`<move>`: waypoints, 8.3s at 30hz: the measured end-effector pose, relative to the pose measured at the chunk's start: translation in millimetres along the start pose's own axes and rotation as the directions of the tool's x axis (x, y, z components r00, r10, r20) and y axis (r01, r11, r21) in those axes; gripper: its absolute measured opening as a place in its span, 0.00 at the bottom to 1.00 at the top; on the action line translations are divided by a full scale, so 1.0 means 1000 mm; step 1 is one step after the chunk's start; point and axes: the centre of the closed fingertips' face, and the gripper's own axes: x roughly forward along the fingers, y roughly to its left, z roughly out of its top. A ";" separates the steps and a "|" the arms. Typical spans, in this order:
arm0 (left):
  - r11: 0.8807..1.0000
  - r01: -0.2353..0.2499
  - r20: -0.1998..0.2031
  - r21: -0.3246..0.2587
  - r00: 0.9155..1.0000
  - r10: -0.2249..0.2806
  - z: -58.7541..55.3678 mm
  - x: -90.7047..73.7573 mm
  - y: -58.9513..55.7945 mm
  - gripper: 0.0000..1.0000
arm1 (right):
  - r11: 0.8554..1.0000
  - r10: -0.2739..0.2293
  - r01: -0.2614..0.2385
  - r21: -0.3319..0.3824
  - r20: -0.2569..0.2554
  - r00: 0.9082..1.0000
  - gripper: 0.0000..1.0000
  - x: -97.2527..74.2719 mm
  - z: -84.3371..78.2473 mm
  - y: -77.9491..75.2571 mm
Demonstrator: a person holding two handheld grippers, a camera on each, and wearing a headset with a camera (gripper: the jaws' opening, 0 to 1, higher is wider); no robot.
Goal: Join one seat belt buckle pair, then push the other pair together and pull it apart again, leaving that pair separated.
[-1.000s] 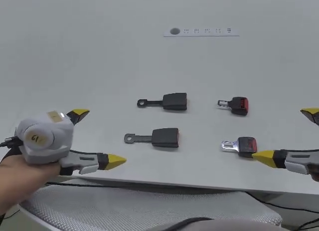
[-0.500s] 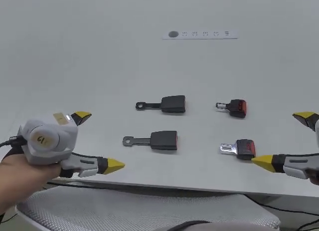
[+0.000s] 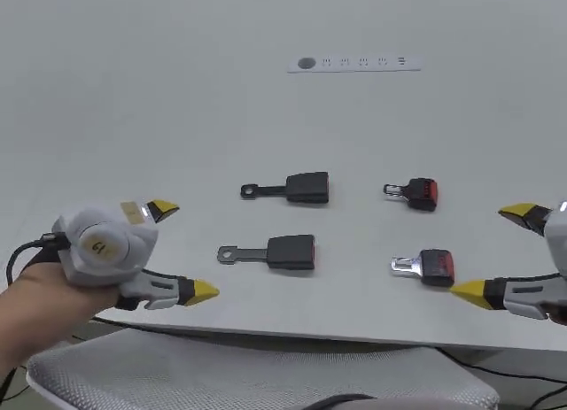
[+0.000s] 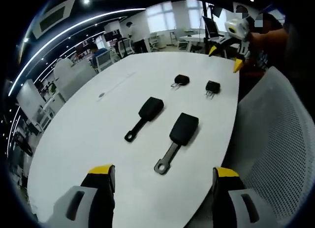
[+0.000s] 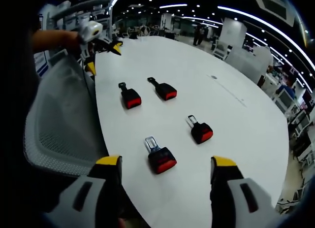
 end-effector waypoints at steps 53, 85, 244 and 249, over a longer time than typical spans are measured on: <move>0.877 0.357 -0.198 0.322 0.931 -0.306 0.022 0.130 -0.048 0.33 | 0.894 0.261 -0.341 -0.292 -0.279 0.924 0.33 0.079 -0.044 0.009; 0.841 0.381 -0.245 0.383 0.920 -0.305 0.020 0.130 -0.048 0.32 | 0.899 0.247 -0.313 -0.305 -0.236 0.940 0.33 0.117 -0.003 0.032; 0.864 0.320 -0.239 0.389 0.941 -0.241 0.100 0.151 0.003 0.35 | 0.904 0.189 -0.235 -0.357 -0.159 0.969 0.31 0.134 0.059 -0.039; 0.874 0.310 -0.242 0.375 0.942 -0.231 0.102 0.163 0.020 0.36 | 0.915 0.172 -0.223 -0.337 -0.176 0.969 0.31 0.129 0.045 -0.069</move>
